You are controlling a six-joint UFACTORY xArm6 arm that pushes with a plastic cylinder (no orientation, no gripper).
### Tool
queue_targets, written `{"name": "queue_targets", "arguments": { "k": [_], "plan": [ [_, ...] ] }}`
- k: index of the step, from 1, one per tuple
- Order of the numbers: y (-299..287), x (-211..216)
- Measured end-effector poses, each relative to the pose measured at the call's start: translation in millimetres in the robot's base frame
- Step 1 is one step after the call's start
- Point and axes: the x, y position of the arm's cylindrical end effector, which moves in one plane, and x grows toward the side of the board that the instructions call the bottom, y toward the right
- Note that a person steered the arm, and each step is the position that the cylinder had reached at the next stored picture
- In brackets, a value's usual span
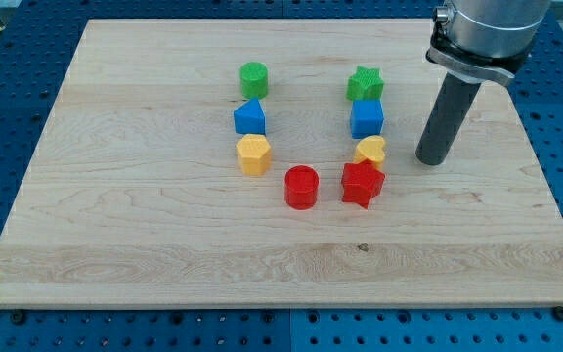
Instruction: Nudge the red star towards the bottom a bit
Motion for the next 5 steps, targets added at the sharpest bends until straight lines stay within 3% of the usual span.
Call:
{"name": "queue_targets", "arguments": {
  "k": [1, 4, 5],
  "plan": [
    [-1.8, 0.4],
    [-106.6, 8.0],
    [-106.8, 8.0]
  ]
}}
